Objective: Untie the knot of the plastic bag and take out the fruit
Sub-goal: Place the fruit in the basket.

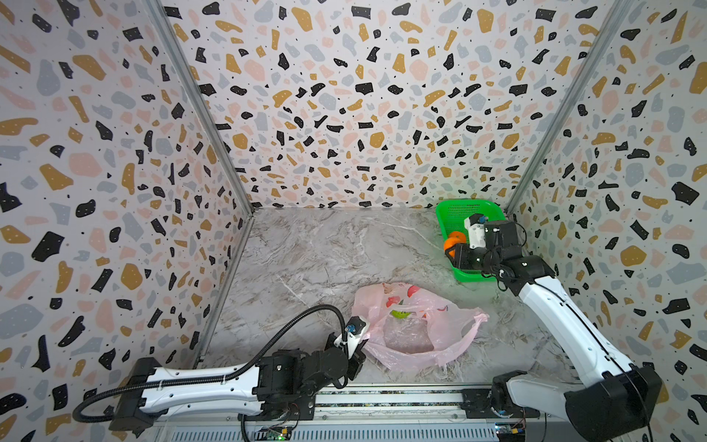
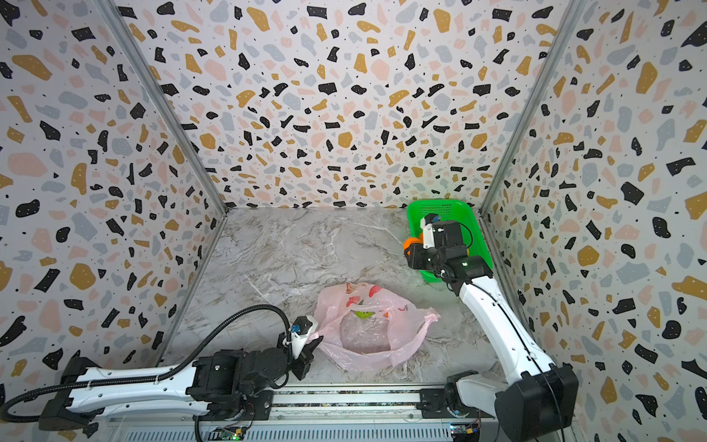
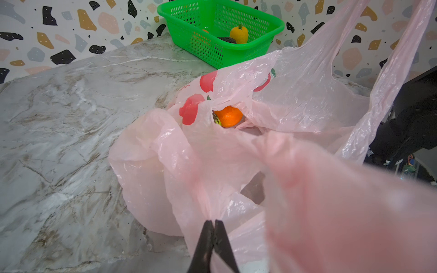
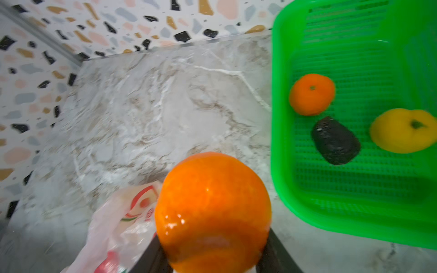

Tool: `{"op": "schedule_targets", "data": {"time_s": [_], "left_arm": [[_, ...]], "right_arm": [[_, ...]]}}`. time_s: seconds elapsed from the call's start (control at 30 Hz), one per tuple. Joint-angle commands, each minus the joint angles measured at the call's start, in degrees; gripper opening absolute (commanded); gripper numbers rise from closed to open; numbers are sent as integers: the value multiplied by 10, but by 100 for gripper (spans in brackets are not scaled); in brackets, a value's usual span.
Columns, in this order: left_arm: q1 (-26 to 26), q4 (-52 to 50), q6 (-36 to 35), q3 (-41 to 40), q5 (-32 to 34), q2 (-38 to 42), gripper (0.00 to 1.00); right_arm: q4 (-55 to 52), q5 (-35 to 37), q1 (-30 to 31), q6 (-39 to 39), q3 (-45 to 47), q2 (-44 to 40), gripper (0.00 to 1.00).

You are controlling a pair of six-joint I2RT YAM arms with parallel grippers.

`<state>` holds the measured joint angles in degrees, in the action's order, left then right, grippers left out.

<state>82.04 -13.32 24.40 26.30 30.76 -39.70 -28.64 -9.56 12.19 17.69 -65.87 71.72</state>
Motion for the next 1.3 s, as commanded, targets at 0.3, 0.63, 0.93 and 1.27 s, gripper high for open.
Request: {"op": "schedule_targets", "data": {"time_s": [0.3,0.63,0.93,1.27], "left_arm": [[2,11,-10,24,9,-3,0],[2,0,-29,23,17,1,0],[2,6,-35,19,20,1,0],[2,8,-34,16,18,6,0]], "right_arm": [[164,35,-126,-14,-87,251,41],[110,51,-148,-22,-275,456,50],[103,47,-159,-26,-276,459,76],[90,33,-159,-40,-252,399,81]]}}
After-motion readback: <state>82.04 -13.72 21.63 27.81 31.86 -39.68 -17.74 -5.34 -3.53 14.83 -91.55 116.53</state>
